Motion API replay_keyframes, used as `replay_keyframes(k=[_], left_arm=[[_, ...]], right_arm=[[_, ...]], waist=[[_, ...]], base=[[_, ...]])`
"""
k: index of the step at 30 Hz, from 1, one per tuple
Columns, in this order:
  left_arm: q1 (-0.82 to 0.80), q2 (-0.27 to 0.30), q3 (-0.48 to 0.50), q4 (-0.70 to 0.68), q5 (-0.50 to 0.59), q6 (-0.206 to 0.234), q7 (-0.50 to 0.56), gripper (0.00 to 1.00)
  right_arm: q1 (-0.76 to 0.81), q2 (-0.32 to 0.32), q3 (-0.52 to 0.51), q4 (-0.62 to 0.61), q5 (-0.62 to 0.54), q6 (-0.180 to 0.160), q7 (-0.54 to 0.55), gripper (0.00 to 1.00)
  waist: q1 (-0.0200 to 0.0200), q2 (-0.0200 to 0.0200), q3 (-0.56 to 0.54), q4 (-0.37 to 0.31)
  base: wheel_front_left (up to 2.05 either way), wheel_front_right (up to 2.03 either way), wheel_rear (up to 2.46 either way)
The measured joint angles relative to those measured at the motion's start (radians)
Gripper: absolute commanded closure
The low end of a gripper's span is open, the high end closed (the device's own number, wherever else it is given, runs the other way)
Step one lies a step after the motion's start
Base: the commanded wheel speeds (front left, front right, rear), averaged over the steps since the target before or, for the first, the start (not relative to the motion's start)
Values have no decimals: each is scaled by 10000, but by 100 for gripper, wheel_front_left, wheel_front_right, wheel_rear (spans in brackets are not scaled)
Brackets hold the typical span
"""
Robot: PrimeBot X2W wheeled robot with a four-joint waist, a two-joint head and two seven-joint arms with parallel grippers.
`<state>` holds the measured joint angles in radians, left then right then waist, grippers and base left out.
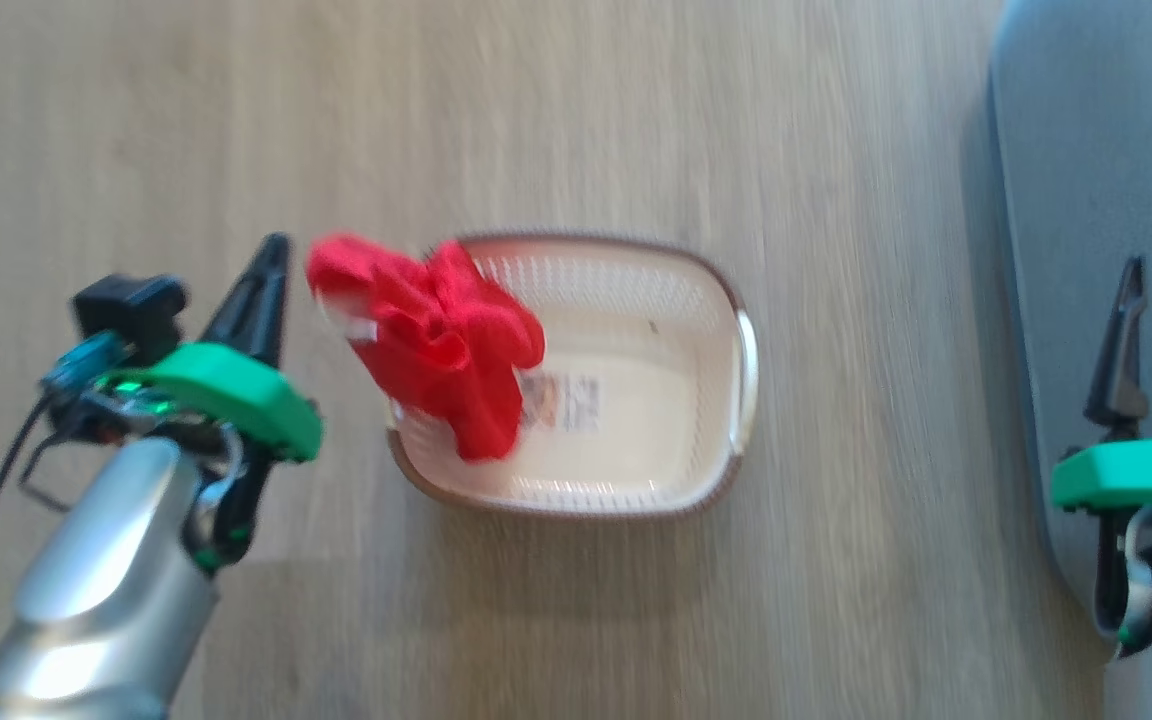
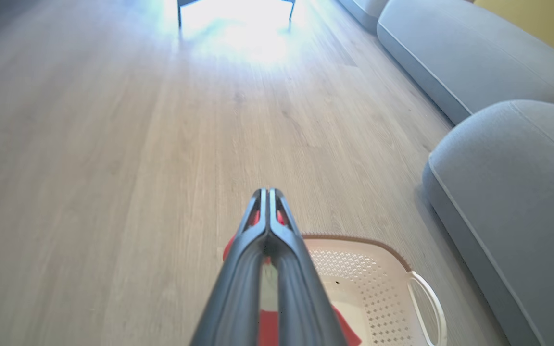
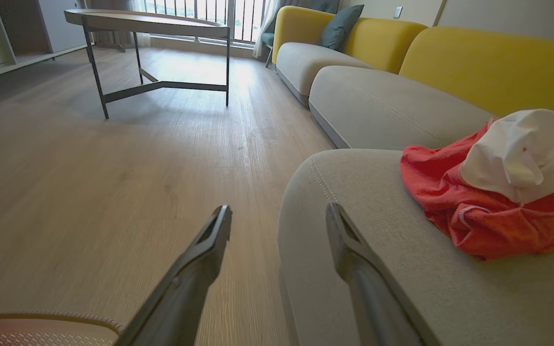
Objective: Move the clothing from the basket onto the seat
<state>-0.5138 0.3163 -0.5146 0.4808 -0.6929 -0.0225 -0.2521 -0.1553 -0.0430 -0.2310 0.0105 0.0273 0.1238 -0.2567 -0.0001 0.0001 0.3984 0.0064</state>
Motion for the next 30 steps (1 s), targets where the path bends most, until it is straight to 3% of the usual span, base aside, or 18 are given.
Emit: replay_keyframes(k=[11,23,24,27,28,30], left_arm=[[1901,1438,696,-2305,-318,1204,740,100],[3442,1965,821,-4203,-422,2217,1254,100],[3574,2015,853,-4347,-422,2322,1277,88],[3872,2153,943,-4700,-418,2596,1308,9],[3944,2188,974,-4769,-420,2621,1375,0],[4063,2242,1003,-4890,-420,2702,1379,0]], right_arm=[[1056,0,-38,67,-10,0,403,0],[1834,0,-21,73,171,0,545,0],[1908,0,-17,77,180,0,558,0],[2068,0,42,75,194,0,585,0],[2082,0,63,73,194,0,585,0],[2082,0,90,69,222,0,587,0]], waist=[[-1,0,-2367,916],[0,0,-3703,1174],[0,0,-3807,1166],[0,0,-4027,1128],[0,0,-4078,1114],[0,0,-4147,1081]], base=[[0,0,0],[0,0,0],[0,0,0],[0,0,0],[0,0,0],[0,0,0]])
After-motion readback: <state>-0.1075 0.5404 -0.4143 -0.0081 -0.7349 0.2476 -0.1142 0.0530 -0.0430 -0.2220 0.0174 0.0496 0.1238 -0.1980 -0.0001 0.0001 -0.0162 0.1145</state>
